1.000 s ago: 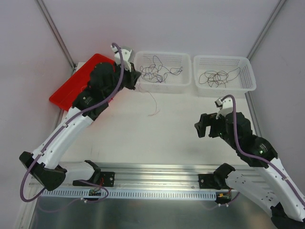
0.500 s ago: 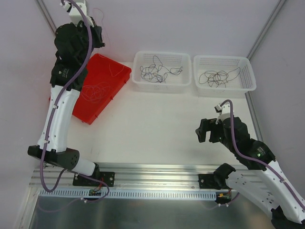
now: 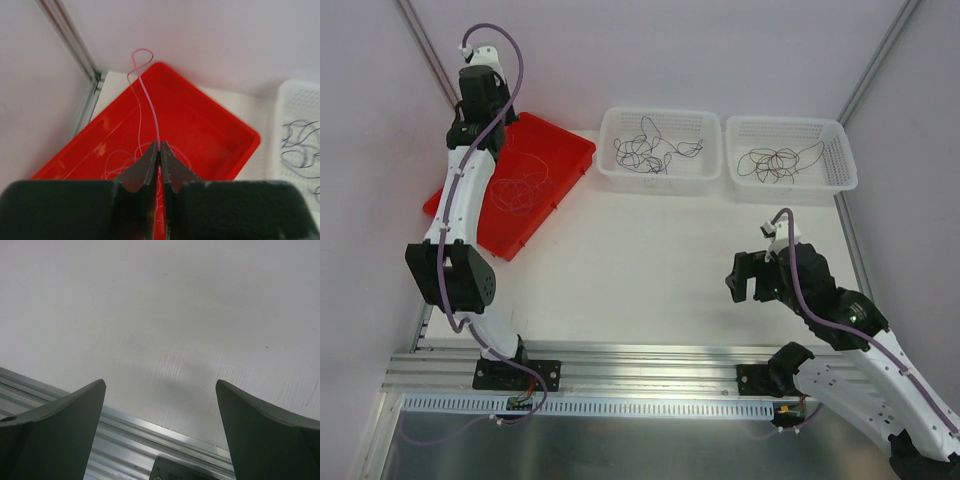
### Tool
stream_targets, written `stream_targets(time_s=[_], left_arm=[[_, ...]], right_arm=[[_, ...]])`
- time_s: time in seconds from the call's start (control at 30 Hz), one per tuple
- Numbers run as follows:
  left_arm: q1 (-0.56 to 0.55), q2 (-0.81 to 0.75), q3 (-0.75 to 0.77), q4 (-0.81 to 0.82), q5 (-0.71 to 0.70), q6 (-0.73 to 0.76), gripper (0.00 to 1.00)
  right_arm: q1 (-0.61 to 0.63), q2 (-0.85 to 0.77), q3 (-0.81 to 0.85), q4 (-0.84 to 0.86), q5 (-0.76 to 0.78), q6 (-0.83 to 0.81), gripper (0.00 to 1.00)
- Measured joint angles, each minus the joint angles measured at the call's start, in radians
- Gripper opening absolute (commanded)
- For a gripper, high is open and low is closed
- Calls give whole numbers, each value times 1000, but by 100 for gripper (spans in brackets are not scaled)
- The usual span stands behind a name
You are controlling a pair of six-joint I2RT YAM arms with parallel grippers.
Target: Untangle the cables
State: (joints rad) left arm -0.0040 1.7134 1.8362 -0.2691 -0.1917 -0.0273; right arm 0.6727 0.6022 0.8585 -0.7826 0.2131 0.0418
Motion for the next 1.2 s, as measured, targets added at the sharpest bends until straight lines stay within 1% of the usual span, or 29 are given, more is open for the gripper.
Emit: stream_targets(time_s=[0.03, 0.07, 0.1, 0.13, 0.2, 0.23, 0.33, 0.37, 0.47, 0.57, 0.8, 1.07, 1.2], left_arm=[[8, 20, -27, 1, -6, 2, 12], [14, 42, -53, -1, -14, 6, 20], [20, 58, -76, 1, -21, 9, 32], [26, 76, -109, 0, -26, 12, 55], [39, 97, -183, -10, -20, 1, 73], [47, 99, -219, -20, -14, -10, 83], [65, 92, -290, -40, 6, -40, 92], [69, 80, -311, -44, 11, -48, 97], [77, 0, -378, -62, 32, -81, 99], [77, -132, -438, -83, 63, -109, 99], [76, -573, -570, -156, 127, -164, 99], [76, -962, -651, -336, 180, -196, 99], [72, -1164, -697, -421, 175, -208, 99]], right_arm=[[0, 8, -2, 0, -5, 0, 97], [-1, 15, -2, 0, -11, 0, 97], [-1, 24, -2, 0, -17, 0, 97], [-1, 31, -2, 0, -21, 0, 97], [-1, 38, -2, 0, -28, 0, 97], [-1, 40, -2, 0, -29, 0, 97], [-1, 40, -2, 0, -28, 3, 97], [-1, 40, -2, -1, -26, 4, 97], [-1, 40, -2, -4, -18, 15, 97], [-1, 39, -2, -23, -8, 31, 97], [-1, -14, 5, -99, 52, 55, 97], [-1, -130, 121, -219, 219, 75, 97], [-1, -207, 156, -257, 298, 81, 97]])
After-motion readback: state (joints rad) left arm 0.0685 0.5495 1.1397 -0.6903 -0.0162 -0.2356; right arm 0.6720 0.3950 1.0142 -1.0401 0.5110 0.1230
